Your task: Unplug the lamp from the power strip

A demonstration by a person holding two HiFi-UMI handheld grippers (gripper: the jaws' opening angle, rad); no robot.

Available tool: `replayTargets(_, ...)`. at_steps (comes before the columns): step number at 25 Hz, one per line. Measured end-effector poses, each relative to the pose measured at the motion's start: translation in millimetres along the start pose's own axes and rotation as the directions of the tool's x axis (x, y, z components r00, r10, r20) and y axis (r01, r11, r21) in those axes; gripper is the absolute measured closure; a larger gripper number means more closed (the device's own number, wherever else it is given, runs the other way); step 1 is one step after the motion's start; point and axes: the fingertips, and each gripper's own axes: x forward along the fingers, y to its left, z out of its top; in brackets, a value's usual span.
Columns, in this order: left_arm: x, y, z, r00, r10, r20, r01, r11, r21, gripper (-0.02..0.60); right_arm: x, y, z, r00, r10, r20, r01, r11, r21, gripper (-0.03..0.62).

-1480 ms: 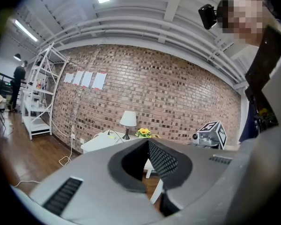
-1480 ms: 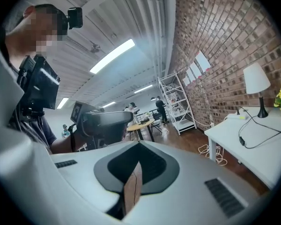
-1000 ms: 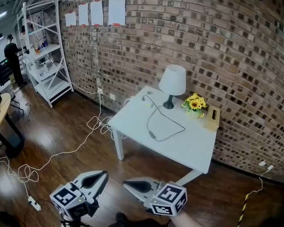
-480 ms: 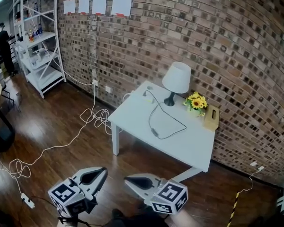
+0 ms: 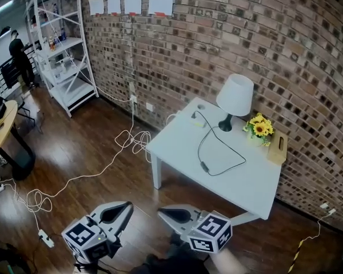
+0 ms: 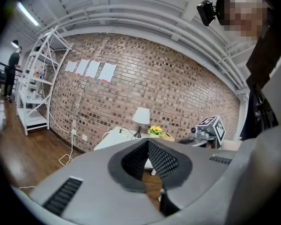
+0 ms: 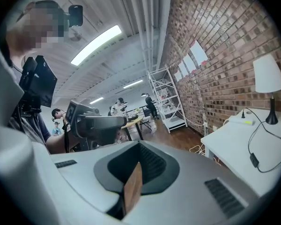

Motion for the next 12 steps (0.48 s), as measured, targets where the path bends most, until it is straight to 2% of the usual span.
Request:
replayTargets(5, 42, 16, 13, 0.998, 0.054, -0.029, -0.053, 0.998, 0.025, 0.571, 7, -39, 25, 0.998, 0.058, 0.024, -0.056, 0.997, -0.057, 0.599)
replayTargets(12, 125, 1, 24, 0.995, 0.043, -0.086, -0.038, 0.998, 0.059, 0.571, -22, -107, 41, 0.995, 0.074, 0.06, -0.072, 0.997, -0.028, 0.598)
